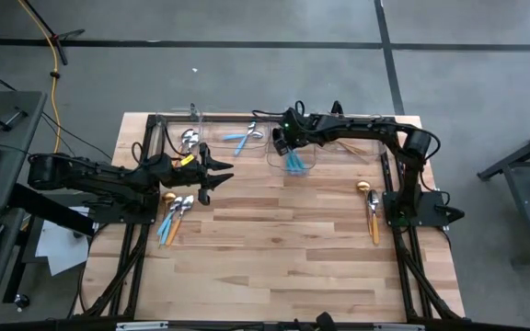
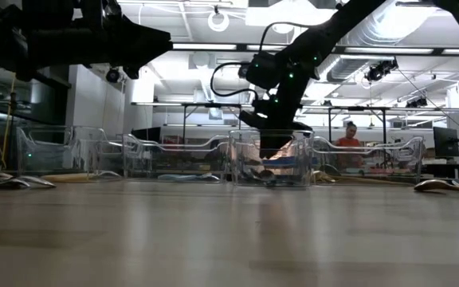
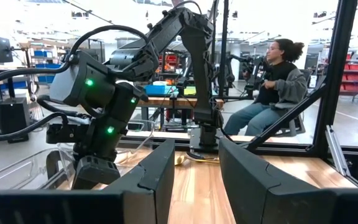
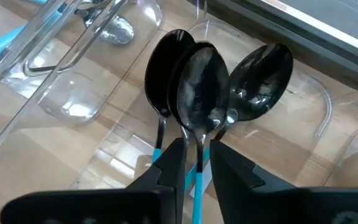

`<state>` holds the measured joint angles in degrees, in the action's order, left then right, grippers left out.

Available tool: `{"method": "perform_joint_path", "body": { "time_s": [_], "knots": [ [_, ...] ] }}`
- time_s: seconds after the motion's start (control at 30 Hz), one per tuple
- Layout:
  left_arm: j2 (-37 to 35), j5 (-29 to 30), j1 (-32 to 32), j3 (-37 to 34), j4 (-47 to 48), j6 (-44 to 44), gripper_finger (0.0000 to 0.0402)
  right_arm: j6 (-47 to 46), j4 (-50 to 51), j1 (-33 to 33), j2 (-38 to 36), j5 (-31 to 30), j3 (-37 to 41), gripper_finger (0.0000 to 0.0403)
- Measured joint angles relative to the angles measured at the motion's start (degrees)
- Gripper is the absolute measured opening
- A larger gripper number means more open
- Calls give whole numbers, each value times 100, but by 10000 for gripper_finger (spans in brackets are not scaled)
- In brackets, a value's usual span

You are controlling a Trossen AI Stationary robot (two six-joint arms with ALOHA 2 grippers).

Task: Sort silverware by color (type)
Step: Put the gold spoon into the right transparent bin

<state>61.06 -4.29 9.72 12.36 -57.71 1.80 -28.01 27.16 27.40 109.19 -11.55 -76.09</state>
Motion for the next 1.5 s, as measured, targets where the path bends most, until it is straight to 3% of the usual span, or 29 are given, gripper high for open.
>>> {"method": "perform_joint_path", "body": {
  "time_s": [0.27, 0.37, 0.57, 0.73, 0.87, 1.07, 1.2, 1.37, 1.5],
  "knots": [
    [0, 0, 0, 0, 0, -57, 117, 925, -14, -42, -365, -69, 7, 79],
    [0, -1, 0, 0, -29, -97, 117, 1309, 146, -192, -645, -435, 7, 80],
    [-67, -15, 0, 0, -29, 56, 117, 1917, 368, -812, -1016, -1205, 7, 81],
    [-318, -219, 0, 2, 330, 116, 117, 2184, 319, -1398, -1032, -1270, 25, 81],
    [-698, -282, 0, 1, 908, 125, 117, 2395, -257, -1780, -1314, -1474, 671, 81],
    [-1187, -282, 0, 0, 1356, 260, 117, 1865, -1972, -2084, -2625, -1332, 2462, 81],
    [-1215, -282, 0, 0, 1313, 259, 117, 1918, -4559, -2302, -3350, -480, 3710, 81],
    [-1034, -280, 0, 0, 1259, 258, 117, 2473, -7359, -2405, -3429, 415, 4735, 81],
    [-870, -261, 0, 0, 1250, 257, 117, 2957, -8045, -2409, -3333, 631, 4972, 81]
  ]
}}
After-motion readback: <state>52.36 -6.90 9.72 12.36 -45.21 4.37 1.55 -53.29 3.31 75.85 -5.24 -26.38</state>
